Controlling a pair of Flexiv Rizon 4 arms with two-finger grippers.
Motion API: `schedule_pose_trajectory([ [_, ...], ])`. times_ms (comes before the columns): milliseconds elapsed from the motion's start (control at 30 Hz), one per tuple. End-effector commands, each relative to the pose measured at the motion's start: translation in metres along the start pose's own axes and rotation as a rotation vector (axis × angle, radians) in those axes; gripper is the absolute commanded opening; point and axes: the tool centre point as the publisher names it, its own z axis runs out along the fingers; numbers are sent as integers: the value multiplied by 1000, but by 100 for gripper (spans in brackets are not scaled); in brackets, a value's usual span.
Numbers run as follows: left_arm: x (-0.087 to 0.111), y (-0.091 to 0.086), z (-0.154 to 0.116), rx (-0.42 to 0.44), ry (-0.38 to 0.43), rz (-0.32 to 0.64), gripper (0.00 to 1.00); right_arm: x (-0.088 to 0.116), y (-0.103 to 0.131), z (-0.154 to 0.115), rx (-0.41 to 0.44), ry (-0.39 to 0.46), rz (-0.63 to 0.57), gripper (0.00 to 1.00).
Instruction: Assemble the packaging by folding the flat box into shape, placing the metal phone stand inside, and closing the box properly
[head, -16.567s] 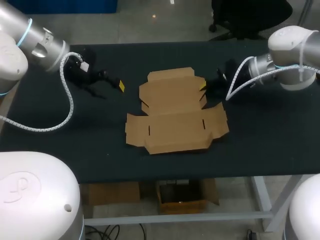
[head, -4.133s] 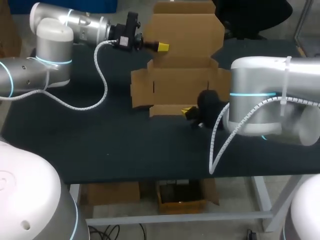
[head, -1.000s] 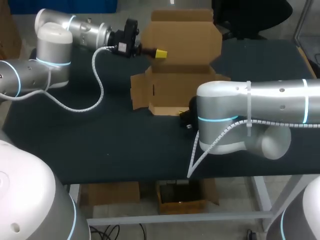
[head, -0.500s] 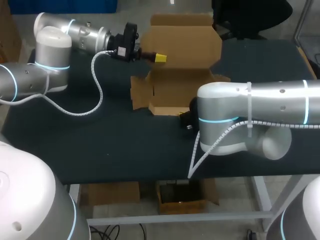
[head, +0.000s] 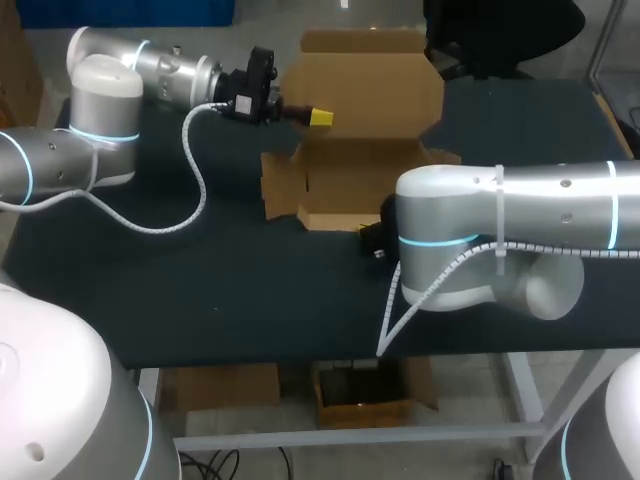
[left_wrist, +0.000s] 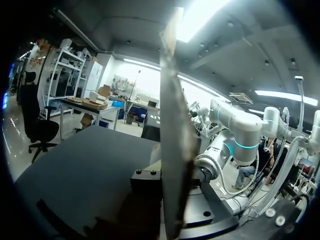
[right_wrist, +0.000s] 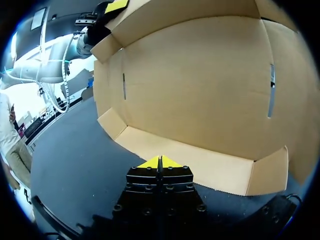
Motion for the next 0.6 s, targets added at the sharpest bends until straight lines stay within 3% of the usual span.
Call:
schedule_pose_trajectory([
  [33, -1, 2, 0, -2, 4, -1, 0, -5, -6, 7, -4, 6, 11, 0],
  [600, 11, 11, 5, -6, 8, -3, 0, -5, -6, 7, -4, 6, 11, 0],
])
